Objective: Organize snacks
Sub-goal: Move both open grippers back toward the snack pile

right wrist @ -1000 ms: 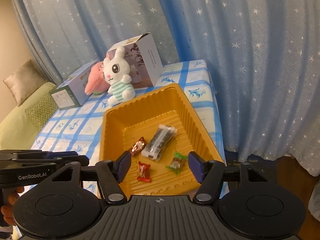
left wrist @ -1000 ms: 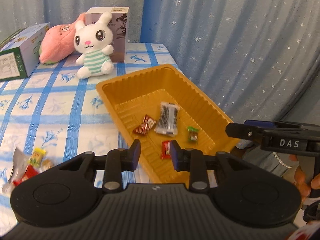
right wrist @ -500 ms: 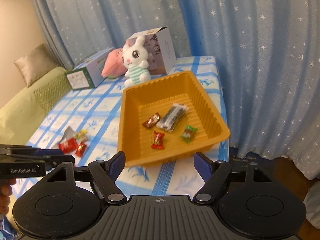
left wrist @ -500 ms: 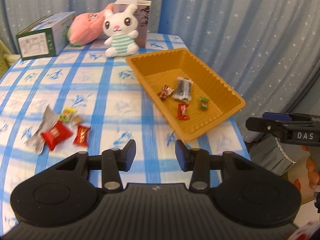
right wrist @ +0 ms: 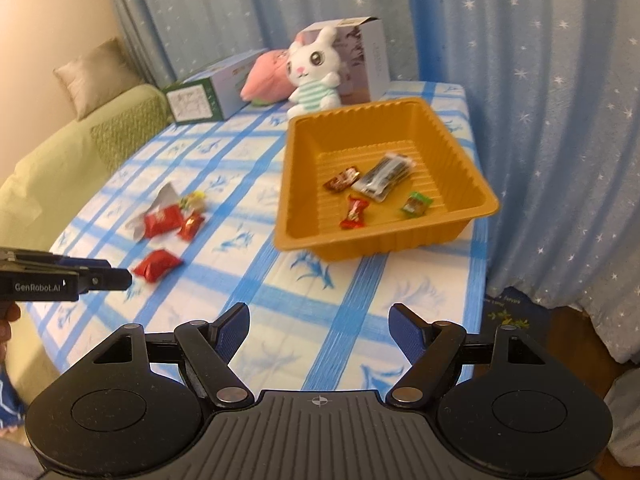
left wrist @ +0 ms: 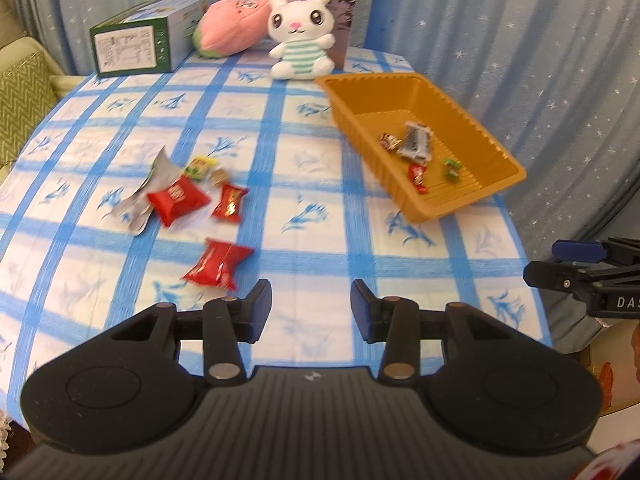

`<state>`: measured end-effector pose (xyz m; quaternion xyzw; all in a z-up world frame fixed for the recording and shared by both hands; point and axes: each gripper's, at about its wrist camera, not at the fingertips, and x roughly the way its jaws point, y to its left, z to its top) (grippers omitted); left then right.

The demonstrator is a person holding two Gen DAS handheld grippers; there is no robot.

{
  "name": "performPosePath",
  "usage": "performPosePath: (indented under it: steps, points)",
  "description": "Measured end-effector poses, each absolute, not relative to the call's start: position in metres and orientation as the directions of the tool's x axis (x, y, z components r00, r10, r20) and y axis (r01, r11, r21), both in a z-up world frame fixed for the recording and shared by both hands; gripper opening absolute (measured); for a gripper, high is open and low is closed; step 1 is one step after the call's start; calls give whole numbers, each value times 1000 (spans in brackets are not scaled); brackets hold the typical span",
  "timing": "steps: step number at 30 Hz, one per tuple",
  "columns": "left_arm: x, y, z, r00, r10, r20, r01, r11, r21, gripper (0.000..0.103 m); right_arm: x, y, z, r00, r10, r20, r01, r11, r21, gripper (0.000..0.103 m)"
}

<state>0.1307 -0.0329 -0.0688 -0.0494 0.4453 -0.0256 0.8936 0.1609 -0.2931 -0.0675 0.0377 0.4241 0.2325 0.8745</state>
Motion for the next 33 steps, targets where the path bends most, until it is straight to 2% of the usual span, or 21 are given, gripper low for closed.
performPosePath:
  steps: [17, 33]
  points:
    - [113, 6, -87, 586, -18, -810, -52, 997, -60, 40, 153, -234, -90, 450, 492, -745, -467, 841, 274, 76]
    - [140, 29, -107, 597, -48, -801, 38, 999, -32, 39, 174, -182, -97, 481, 501, -719, -416, 853, 316, 76]
